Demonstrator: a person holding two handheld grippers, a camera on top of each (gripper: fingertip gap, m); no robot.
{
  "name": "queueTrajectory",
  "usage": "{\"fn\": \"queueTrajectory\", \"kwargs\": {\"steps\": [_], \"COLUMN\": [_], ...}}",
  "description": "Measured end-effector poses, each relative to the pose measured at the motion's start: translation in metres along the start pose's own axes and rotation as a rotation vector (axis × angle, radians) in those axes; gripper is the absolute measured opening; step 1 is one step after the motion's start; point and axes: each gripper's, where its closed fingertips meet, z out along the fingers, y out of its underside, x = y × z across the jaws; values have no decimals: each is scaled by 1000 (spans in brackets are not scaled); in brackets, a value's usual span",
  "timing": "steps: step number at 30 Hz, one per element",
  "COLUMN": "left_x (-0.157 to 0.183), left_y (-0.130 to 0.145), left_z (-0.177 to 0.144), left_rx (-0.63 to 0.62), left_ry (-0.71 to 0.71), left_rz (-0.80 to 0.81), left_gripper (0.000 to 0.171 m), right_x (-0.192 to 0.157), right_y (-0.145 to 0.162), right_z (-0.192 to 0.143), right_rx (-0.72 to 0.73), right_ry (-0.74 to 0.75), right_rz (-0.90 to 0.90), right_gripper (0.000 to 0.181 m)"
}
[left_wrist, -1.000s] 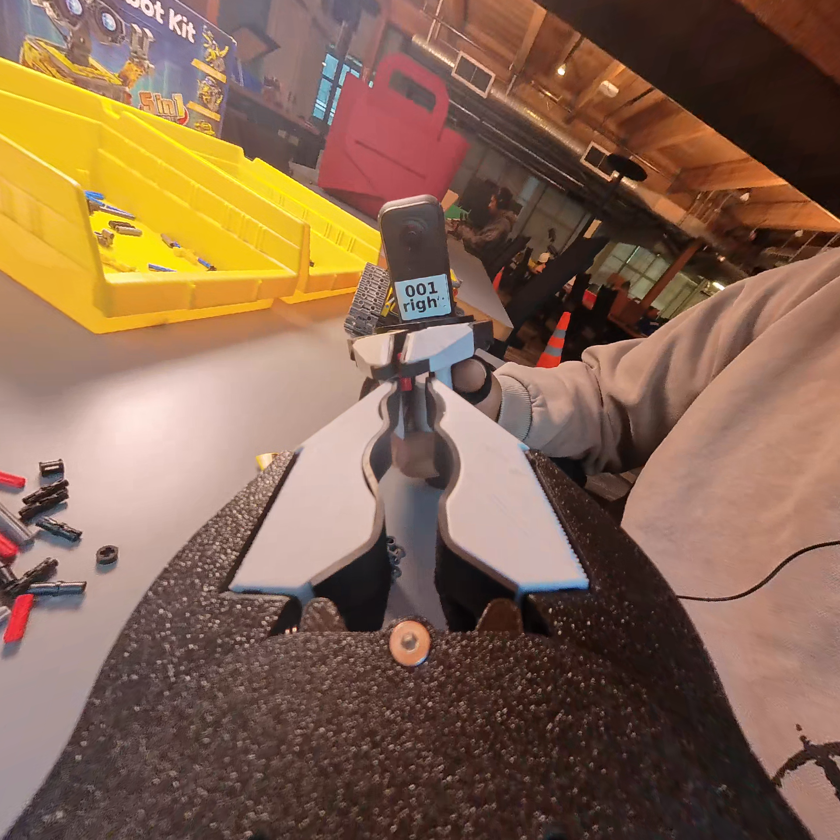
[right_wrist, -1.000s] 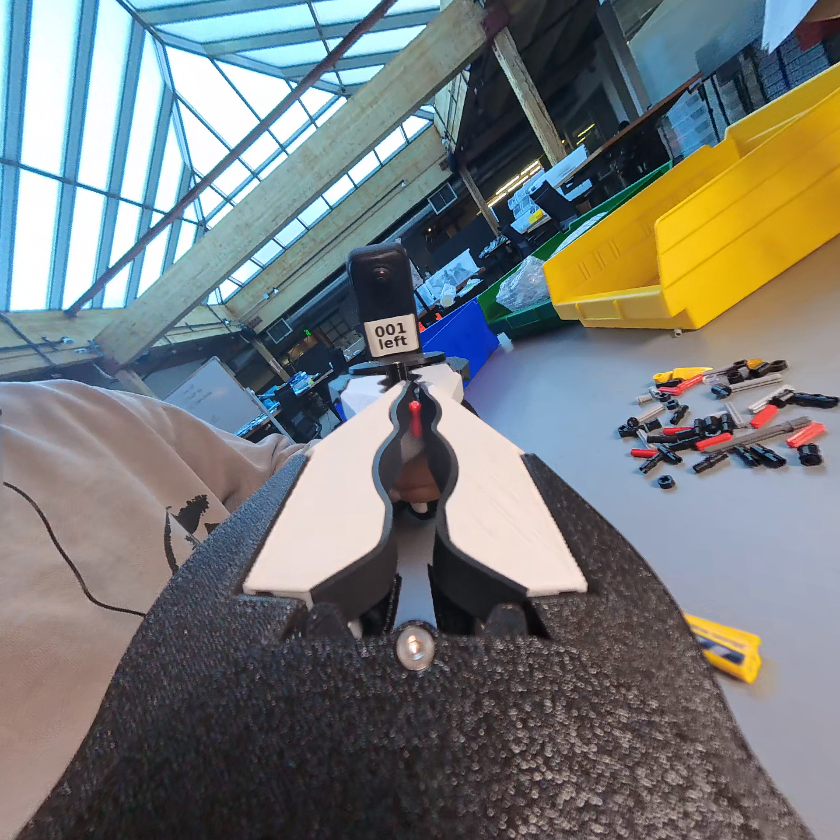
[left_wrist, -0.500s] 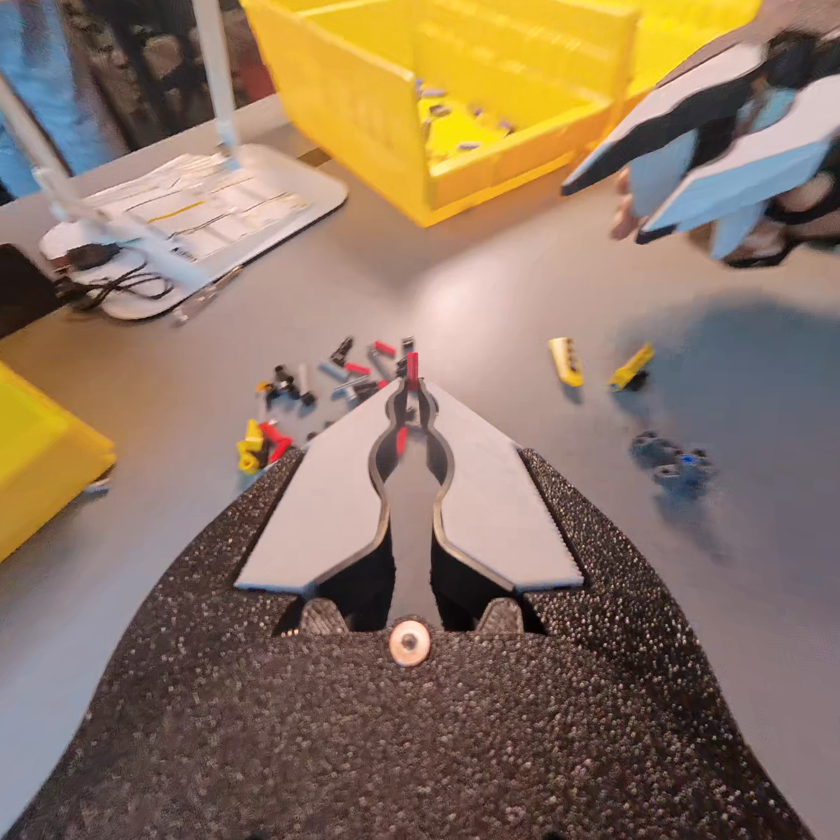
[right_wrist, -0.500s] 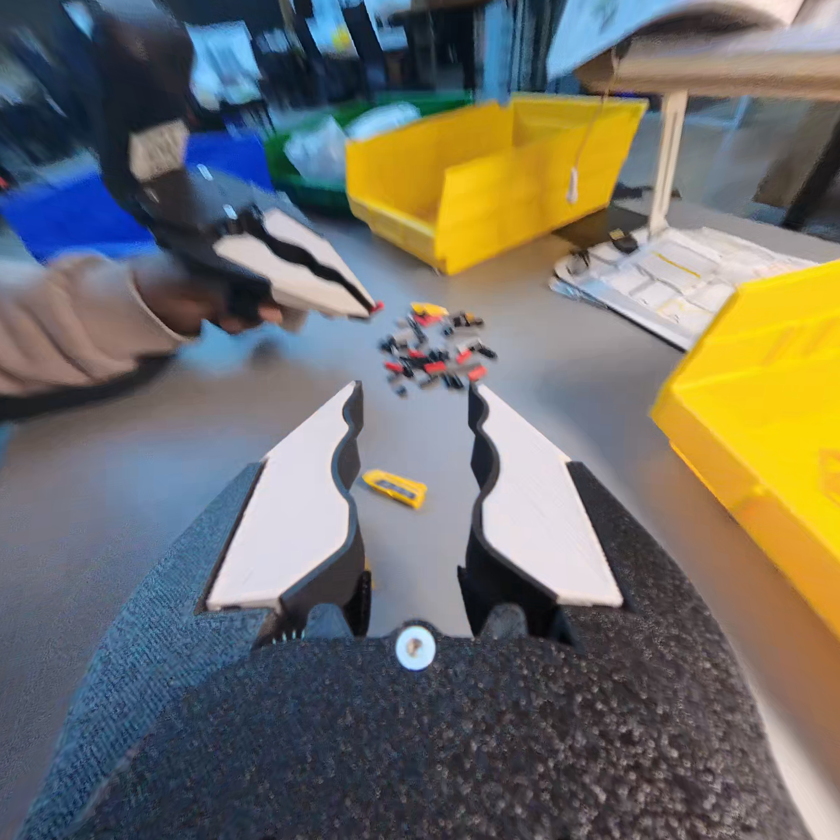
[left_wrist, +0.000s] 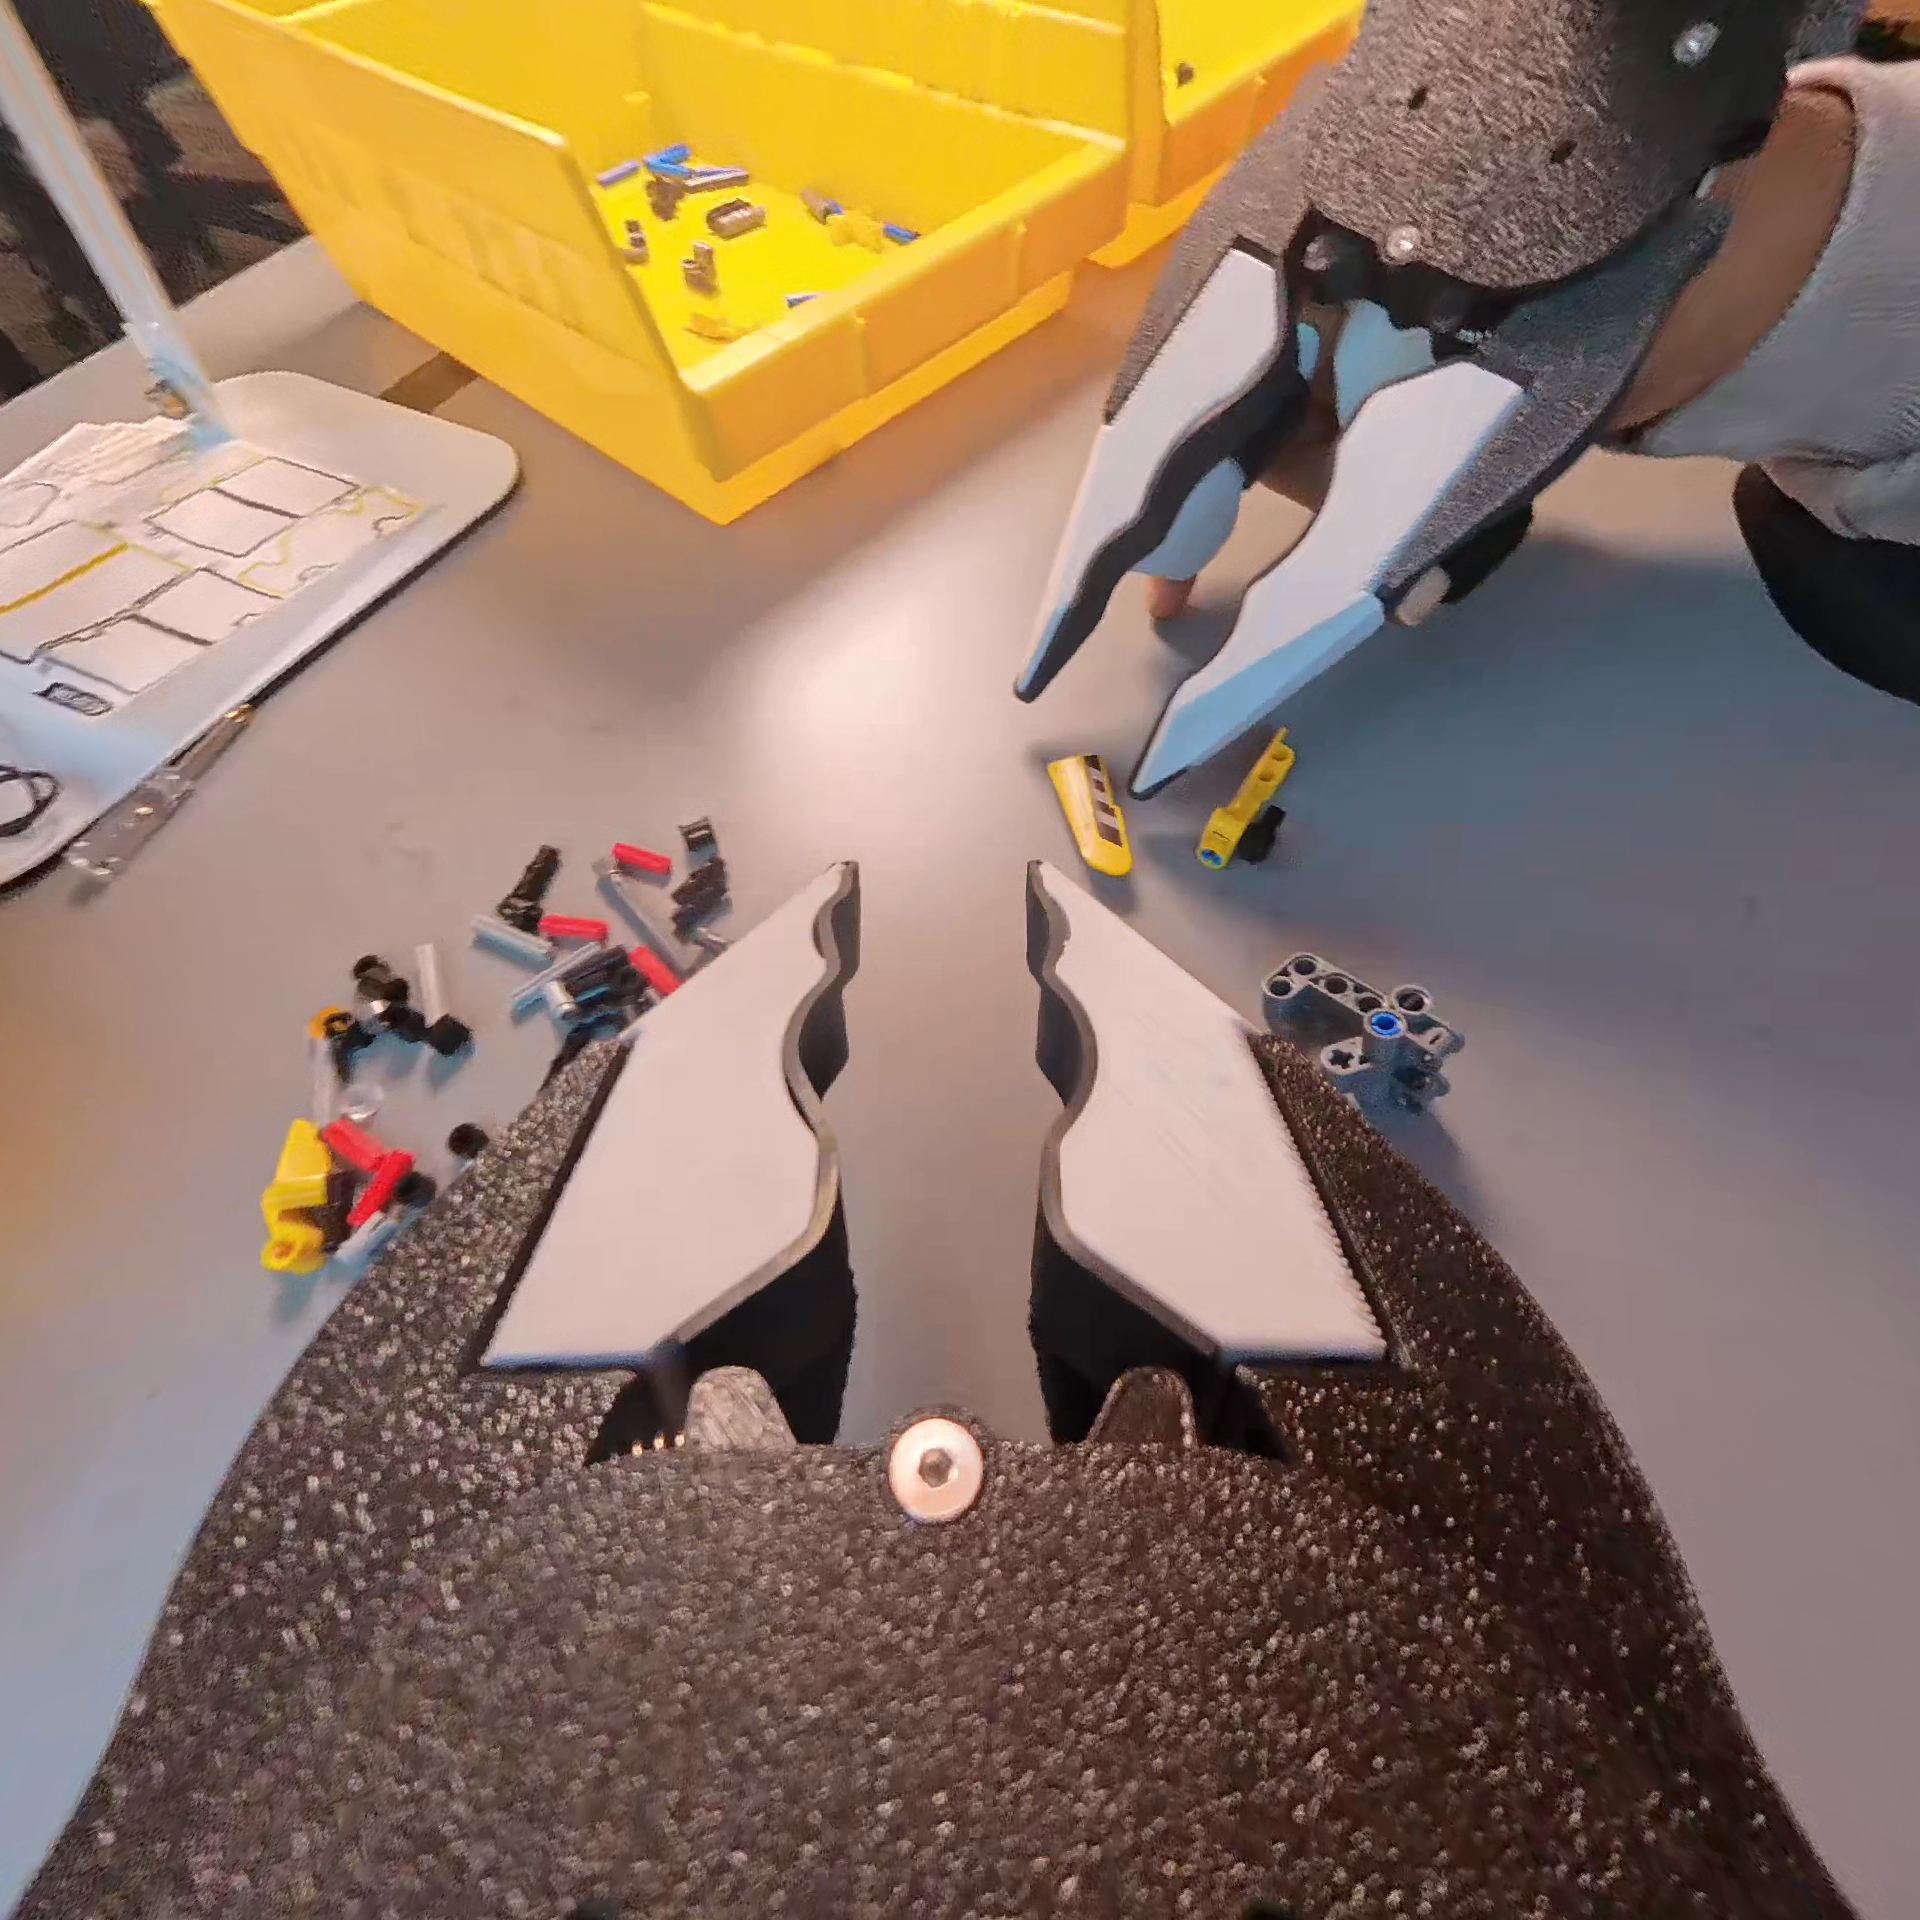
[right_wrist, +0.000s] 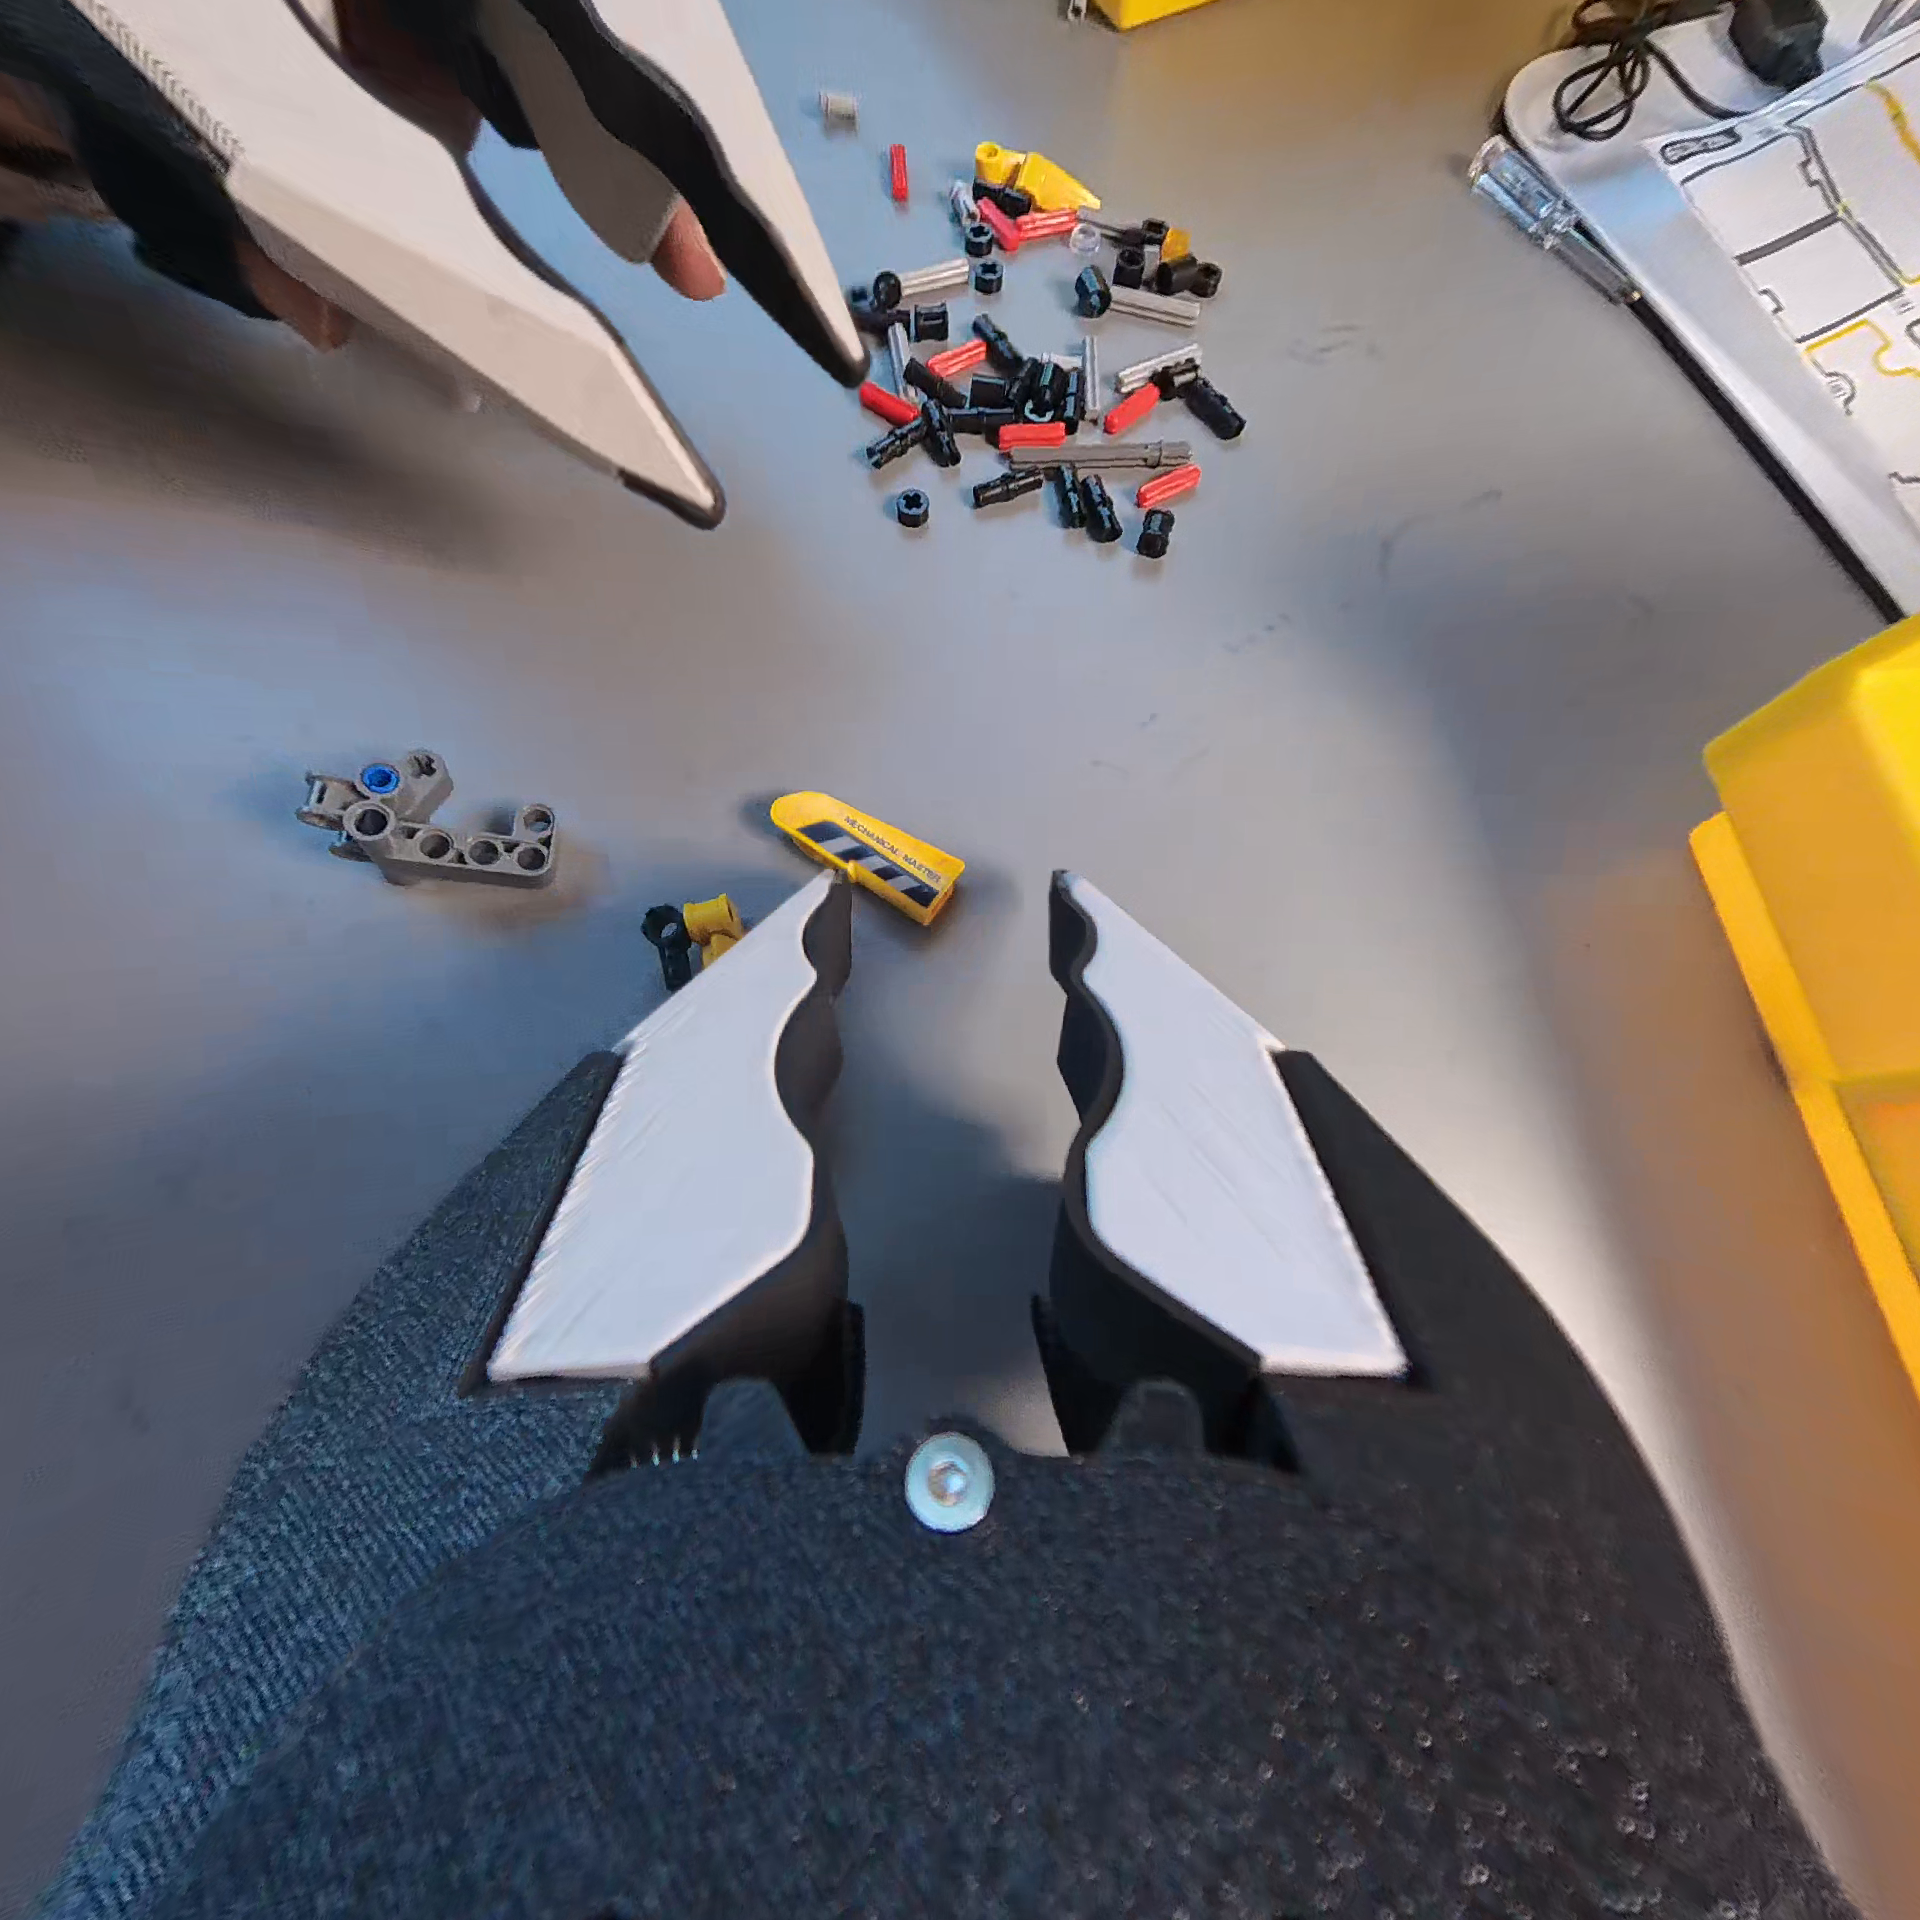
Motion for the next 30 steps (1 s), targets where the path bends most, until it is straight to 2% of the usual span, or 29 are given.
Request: {"fn": "queueTrajectory", "kwargs": {"steps": [8,11,13,15,16,18,21,22,23,25,29,30], "left_x": [32,33,34,28,31,37,49,47,47,54,77,81], "left_y": [10,16,18,16,8,-19,-67,-76,-79,-80,-86,-87], "left_z": [33,47,52,49,44,27,-24,-36,-44,-51,-51,-50], "left_rx": [-135,-210,-239,-248,-200,-47,219,282,323,327,290,280], "left_ry": [87,73,92,99,160,372,868,978,1055,1162,1256,1263], "left_rz": [33,71,103,69,-20,-328,-729,-819,-882,-945,-951,-948], "left_gripper": [28,27,11,11,11,11,11,10,11,11,11,11], "right_x": [8,16,16,16,15,9,-18,-27,-34,-48,-61,-64], "right_y": [3,-1,-3,-6,-8,-19,-49,-59,-68,-81,-92,-93], "right_z": [-7,-15,-18,-21,-23,-31,-53,-61,-68,-80,-87,-88], "right_rx": [-11,26,57,90,113,189,381,447,506,593,672,684], "right_ry": [23,35,23,21,18,-22,-145,-184,-218,-301,-401,-429], "right_rz": [21,51,74,76,72,45,-49,-65,-70,-48,17,26], "right_gripper": [27,27,27,28,28,28,29,30,31,32,30,20]}}
